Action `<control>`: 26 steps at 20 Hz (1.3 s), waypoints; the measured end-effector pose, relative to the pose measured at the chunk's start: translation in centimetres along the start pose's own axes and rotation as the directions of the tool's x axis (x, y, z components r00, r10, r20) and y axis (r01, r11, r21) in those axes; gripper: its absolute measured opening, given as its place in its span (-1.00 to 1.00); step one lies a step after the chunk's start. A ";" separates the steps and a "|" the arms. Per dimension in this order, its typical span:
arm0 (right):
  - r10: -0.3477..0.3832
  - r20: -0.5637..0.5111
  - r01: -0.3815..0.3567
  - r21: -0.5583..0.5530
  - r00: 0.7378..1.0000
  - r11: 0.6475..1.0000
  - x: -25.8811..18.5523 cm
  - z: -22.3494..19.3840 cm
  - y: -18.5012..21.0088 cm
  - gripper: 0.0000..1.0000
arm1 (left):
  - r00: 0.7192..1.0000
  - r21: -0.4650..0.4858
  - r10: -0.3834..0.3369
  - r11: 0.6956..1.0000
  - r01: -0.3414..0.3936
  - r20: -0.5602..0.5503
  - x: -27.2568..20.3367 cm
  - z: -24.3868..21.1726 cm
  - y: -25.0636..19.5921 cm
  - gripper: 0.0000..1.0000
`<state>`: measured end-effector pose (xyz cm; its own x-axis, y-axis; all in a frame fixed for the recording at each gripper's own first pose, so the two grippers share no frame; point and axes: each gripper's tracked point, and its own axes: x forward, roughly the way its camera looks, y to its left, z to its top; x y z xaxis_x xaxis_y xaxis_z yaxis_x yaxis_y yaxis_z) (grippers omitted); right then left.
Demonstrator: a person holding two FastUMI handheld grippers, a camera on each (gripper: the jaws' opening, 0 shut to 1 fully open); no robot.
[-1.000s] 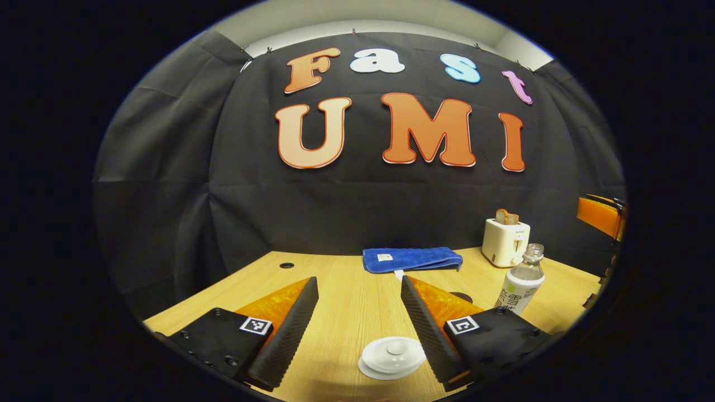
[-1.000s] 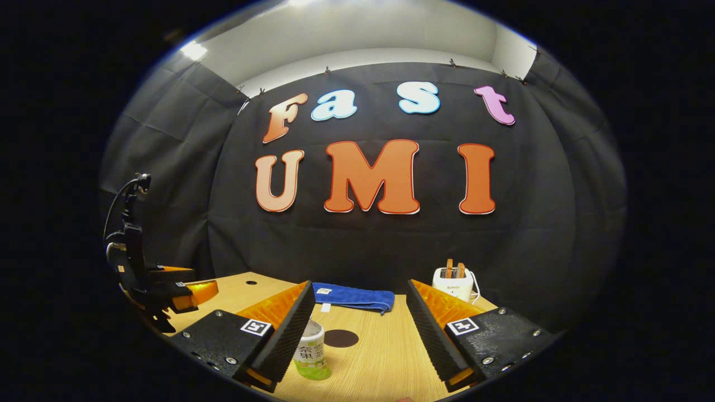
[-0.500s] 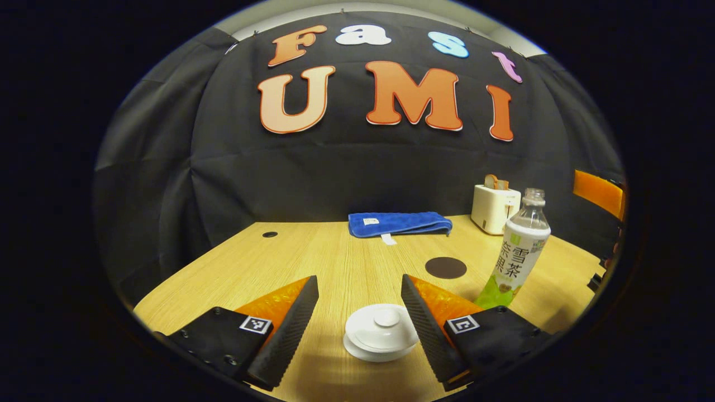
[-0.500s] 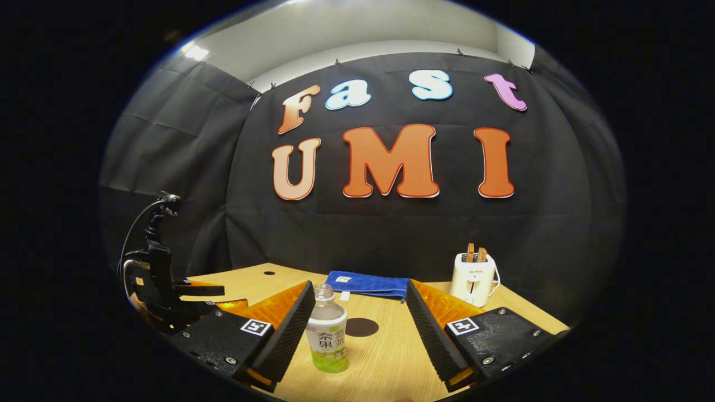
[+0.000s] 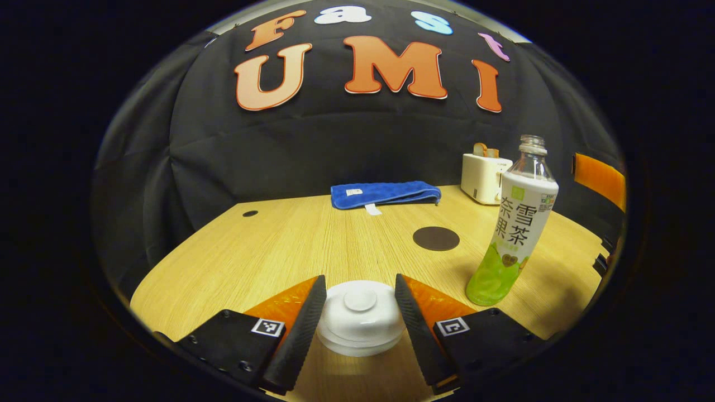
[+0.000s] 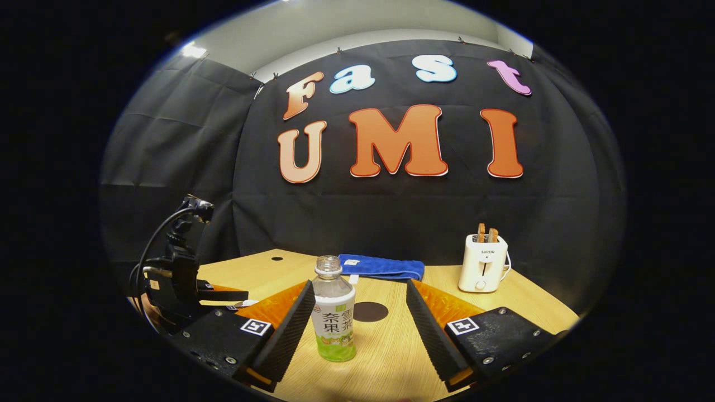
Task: Open the teacup lid with one hand, grasp the water bottle and pour water into the teacup with the other hand; after pouring, place the water bottle on the coaster and then close the teacup lid.
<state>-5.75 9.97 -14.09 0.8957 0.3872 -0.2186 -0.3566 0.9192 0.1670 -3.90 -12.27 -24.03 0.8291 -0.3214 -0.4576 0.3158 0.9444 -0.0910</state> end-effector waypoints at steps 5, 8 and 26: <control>0.007 -0.011 -0.007 0.004 1.000 1.000 0.2 -0.5 -0.2 0.97 | 1.000 0.020 0.009 1.000 -0.009 0.001 0.3 0.2 0.0 0.36; 0.013 -0.015 -0.013 0.002 1.000 1.000 0.4 -0.7 -0.1 0.97 | 1.000 0.011 0.012 1.000 -0.013 0.019 0.7 0.9 0.1 0.21; 0.061 -0.165 -0.078 -0.099 0.984 0.992 3.5 -6.6 4.0 0.98 | 0.991 0.014 0.074 0.997 -0.076 0.112 -1.2 4.1 3.3 -0.41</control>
<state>-5.78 15.47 -20.59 0.8160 0.4495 -0.3634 -0.4502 0.8886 0.0881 -1.97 -9.06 -20.17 0.8967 -0.2559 -0.3612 0.2581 0.9652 -0.0431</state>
